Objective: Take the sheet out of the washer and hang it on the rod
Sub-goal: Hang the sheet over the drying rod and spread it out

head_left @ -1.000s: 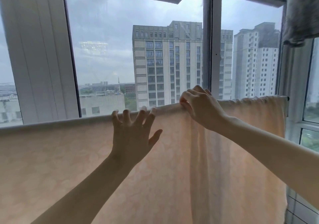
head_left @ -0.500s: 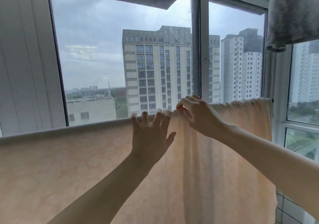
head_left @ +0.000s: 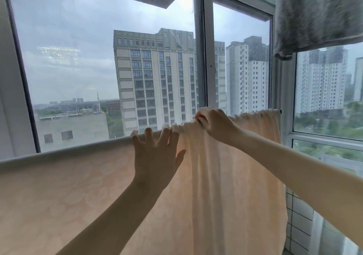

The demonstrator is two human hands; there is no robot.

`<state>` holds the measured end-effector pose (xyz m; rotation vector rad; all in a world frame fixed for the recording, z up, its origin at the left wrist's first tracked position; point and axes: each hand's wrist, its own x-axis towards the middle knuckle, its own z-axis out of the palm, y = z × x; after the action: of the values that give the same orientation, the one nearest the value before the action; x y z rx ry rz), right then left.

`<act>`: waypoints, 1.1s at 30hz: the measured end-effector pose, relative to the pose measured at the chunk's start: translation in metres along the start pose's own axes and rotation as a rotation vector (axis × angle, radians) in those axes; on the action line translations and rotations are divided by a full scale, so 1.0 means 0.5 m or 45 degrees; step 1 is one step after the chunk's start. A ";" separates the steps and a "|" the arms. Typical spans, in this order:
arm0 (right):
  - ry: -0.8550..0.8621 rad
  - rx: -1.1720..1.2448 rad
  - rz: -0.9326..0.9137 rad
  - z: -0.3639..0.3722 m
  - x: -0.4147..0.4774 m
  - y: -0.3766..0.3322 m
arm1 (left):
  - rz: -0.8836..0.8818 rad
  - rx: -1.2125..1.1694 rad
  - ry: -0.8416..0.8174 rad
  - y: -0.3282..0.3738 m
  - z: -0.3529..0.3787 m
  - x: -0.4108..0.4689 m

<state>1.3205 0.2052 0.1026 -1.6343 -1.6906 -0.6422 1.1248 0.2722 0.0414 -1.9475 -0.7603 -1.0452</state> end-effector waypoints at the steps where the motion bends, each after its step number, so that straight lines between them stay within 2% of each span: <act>1: -0.011 -0.003 0.029 -0.003 0.009 0.005 | 0.001 -0.004 -0.001 -0.003 0.001 -0.001; 6: 0.226 -0.079 0.271 -0.050 0.020 0.072 | -0.004 0.003 0.029 -0.009 0.010 -0.005; 8: 0.195 -0.172 0.293 -0.051 0.000 0.099 | -0.014 0.007 0.031 -0.005 0.011 -0.005; 10: 0.121 -0.208 0.271 -0.047 -0.018 0.110 | -0.018 0.013 0.015 0.001 0.013 -0.001; 14: 0.119 -0.267 0.172 -0.052 -0.016 0.089 | -0.004 -0.008 0.020 0.013 0.022 0.012; 19: -0.045 -0.087 -0.089 -0.023 -0.013 0.033 | 0.003 0.005 0.056 0.028 0.027 0.022; 26: 0.083 -0.185 -0.128 -0.007 0.001 0.034 | -0.001 0.006 0.088 0.029 0.034 0.022; 30: 0.244 -0.224 0.053 -0.028 0.010 0.084 | -0.014 0.032 0.070 0.026 0.035 0.020; 33: 0.287 -0.217 0.149 -0.030 -0.008 0.123 | -0.012 0.040 0.054 0.035 0.033 0.020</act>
<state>1.3832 0.1964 0.1025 -1.6931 -1.4005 -0.8971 1.1498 0.2784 0.0382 -1.8910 -0.7593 -1.0704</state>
